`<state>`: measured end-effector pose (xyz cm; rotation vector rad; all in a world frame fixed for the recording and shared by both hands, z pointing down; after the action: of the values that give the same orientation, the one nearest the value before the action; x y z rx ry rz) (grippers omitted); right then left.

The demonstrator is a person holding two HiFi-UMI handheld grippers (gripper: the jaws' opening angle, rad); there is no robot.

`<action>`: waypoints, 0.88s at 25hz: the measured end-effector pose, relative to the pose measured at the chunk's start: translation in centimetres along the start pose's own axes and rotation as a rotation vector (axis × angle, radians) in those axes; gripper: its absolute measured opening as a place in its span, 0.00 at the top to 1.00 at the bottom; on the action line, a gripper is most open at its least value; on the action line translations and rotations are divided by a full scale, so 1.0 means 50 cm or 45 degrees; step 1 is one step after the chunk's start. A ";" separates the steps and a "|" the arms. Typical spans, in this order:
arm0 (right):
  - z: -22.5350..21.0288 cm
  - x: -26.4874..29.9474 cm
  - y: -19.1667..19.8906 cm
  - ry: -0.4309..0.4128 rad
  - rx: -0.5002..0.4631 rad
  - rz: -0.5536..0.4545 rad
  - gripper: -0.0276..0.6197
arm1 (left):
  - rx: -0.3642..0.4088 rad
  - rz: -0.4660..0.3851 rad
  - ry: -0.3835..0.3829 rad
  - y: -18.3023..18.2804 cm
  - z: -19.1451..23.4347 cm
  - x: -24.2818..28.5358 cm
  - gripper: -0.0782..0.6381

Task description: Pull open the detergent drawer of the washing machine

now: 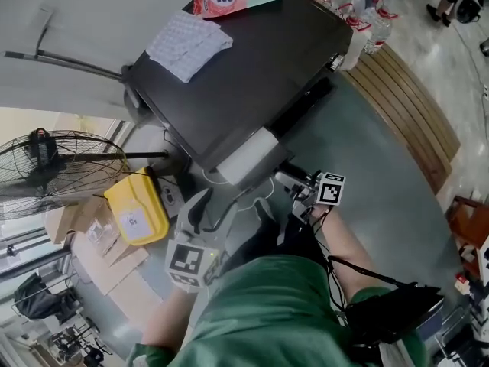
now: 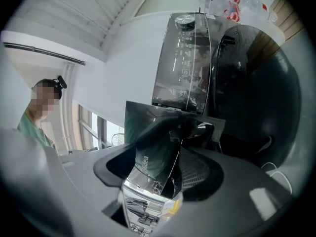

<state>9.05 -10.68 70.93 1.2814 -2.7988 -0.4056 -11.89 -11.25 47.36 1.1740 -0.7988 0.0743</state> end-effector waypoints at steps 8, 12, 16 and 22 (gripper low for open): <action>0.014 -0.064 0.027 0.020 0.053 -0.069 0.55 | 0.035 0.022 0.060 -0.002 -0.010 0.019 0.56; 0.015 -0.088 0.035 0.036 0.064 -0.089 0.55 | 0.064 0.027 0.083 -0.009 -0.011 0.027 0.56; 0.019 -0.115 0.042 0.056 0.061 -0.090 0.55 | 0.060 0.023 0.085 -0.008 -0.003 0.025 0.57; 0.024 -0.139 0.057 0.131 0.069 -0.092 0.55 | 0.048 0.005 0.087 -0.004 -0.004 0.016 0.56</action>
<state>11.34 -3.44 70.99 1.3757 -2.7025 -0.2604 -11.12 -11.44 47.64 1.1993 -0.7420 0.1327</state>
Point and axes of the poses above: the fingertips, and each gripper's own axes: x forward along the fingers, z to its left, y out of its underside, the point moved 8 cm from there along -x, backward along the fingers, and after that the axes turned 9 degrees about y, right-handed, at the moved point
